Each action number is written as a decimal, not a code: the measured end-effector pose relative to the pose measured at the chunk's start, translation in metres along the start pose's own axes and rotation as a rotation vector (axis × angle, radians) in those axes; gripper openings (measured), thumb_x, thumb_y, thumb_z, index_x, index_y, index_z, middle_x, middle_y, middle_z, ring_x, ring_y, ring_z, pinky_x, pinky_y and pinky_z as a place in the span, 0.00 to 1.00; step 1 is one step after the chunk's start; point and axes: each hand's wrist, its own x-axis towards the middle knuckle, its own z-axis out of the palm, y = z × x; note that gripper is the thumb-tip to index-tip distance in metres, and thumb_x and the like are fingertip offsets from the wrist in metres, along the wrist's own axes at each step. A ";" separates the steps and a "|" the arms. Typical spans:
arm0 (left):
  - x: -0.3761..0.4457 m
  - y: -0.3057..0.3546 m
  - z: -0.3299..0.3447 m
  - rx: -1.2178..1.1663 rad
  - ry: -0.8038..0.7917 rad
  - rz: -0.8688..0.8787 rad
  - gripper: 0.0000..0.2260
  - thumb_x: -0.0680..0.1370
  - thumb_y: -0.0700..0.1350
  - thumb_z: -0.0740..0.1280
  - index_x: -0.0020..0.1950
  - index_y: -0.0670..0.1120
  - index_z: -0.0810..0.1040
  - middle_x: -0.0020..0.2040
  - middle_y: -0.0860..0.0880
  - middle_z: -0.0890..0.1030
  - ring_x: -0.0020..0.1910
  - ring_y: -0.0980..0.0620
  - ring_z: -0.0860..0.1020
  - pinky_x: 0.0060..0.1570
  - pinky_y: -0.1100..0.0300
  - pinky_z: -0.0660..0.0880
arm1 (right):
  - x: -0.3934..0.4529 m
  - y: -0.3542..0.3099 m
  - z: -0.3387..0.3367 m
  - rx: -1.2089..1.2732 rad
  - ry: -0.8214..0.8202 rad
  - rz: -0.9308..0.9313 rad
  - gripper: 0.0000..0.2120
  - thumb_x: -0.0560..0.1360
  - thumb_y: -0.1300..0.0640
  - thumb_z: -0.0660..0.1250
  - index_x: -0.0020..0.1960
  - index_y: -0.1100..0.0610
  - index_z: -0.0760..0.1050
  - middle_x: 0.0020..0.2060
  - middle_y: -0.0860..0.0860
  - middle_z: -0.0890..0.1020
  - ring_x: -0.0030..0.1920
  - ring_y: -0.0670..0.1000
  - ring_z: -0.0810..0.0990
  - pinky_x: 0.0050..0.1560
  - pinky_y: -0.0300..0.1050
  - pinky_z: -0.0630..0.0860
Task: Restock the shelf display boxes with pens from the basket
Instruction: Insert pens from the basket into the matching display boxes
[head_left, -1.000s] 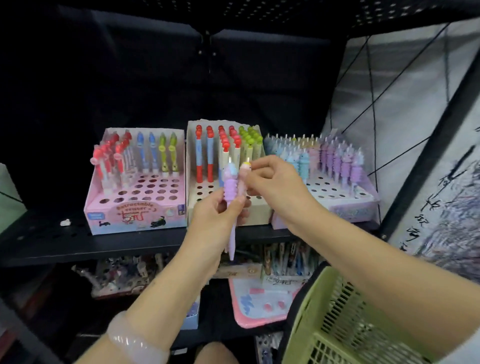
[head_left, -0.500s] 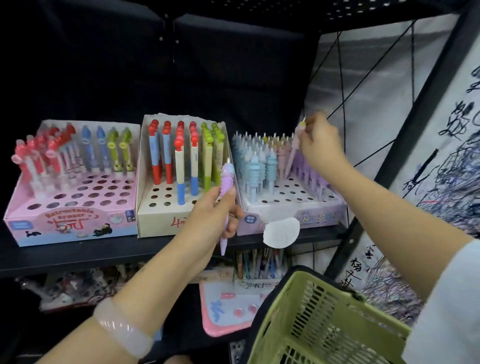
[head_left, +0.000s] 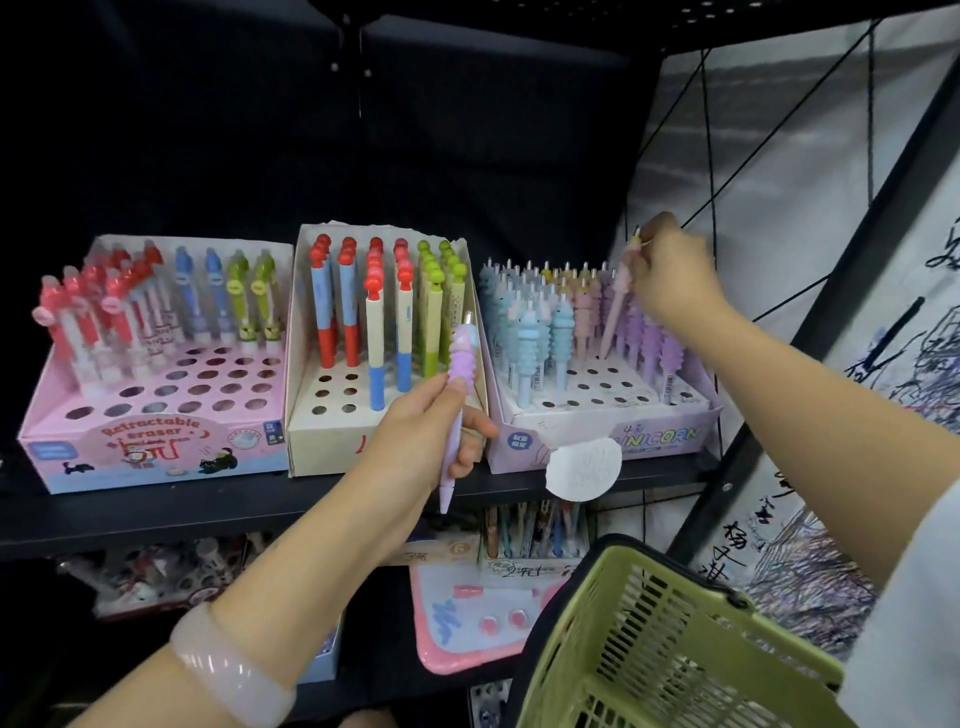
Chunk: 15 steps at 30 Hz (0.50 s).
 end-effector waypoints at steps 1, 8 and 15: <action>0.000 -0.001 0.000 -0.012 -0.002 0.001 0.09 0.82 0.44 0.55 0.45 0.44 0.71 0.31 0.45 0.75 0.23 0.52 0.64 0.21 0.67 0.60 | 0.000 0.000 0.002 -0.016 -0.030 -0.017 0.14 0.79 0.61 0.56 0.63 0.66 0.65 0.51 0.69 0.76 0.51 0.67 0.76 0.45 0.51 0.72; -0.001 -0.005 0.000 -0.053 -0.018 -0.007 0.08 0.82 0.43 0.56 0.48 0.43 0.72 0.29 0.48 0.76 0.21 0.55 0.66 0.20 0.66 0.62 | 0.006 0.002 0.004 -0.307 -0.108 -0.140 0.17 0.78 0.58 0.59 0.64 0.62 0.66 0.51 0.65 0.76 0.50 0.63 0.74 0.41 0.47 0.65; -0.001 0.001 0.005 -0.022 -0.059 0.018 0.09 0.82 0.42 0.56 0.48 0.42 0.74 0.33 0.46 0.76 0.23 0.55 0.67 0.22 0.66 0.65 | 0.010 0.012 0.005 -0.459 -0.277 -0.224 0.20 0.77 0.54 0.58 0.69 0.53 0.67 0.64 0.57 0.71 0.66 0.59 0.65 0.61 0.53 0.63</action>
